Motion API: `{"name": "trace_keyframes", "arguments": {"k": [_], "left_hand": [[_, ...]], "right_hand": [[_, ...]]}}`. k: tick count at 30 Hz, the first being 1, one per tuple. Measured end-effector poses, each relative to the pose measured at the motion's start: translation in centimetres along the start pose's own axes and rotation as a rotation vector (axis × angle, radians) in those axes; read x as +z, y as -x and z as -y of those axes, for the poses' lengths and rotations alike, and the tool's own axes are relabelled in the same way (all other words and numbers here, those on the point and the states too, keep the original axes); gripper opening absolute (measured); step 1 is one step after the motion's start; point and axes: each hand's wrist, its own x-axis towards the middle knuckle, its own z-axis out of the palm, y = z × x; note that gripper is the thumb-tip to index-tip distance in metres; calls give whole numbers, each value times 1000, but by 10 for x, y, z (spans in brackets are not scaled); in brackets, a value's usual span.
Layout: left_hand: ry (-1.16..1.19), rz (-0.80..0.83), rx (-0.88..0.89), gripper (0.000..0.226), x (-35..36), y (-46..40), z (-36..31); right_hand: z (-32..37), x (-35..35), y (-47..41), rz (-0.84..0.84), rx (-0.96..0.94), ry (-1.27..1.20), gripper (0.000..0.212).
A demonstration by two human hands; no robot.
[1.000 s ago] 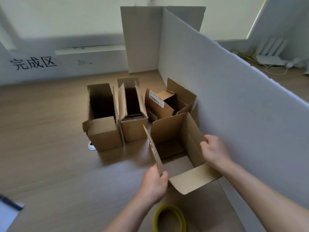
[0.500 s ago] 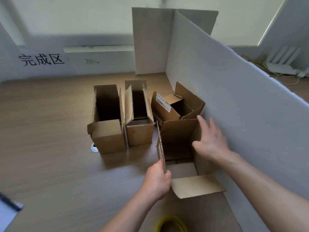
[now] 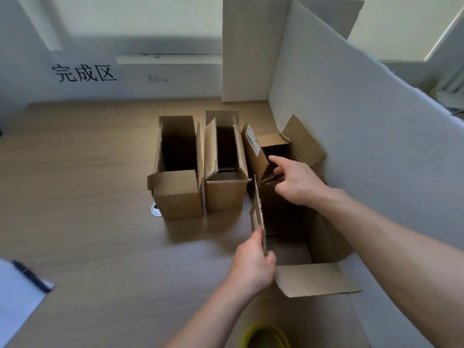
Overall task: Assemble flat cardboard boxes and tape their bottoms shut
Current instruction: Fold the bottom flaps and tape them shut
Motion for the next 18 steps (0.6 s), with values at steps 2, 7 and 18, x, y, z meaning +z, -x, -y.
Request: {"name": "trace_keyframes", "arguments": {"k": [2,7,18], "left_hand": [[-3,0,3,59,2,-3,-2],[0,47,27,68,6,-10,0],[-142,65,-3,65,-35,54,73]], "right_hand": [[0,3,5,-45,-51,18,89],[-14,1,37,-287,-141,109,80],[-17,53,190,-719,-204,-77,46]]}}
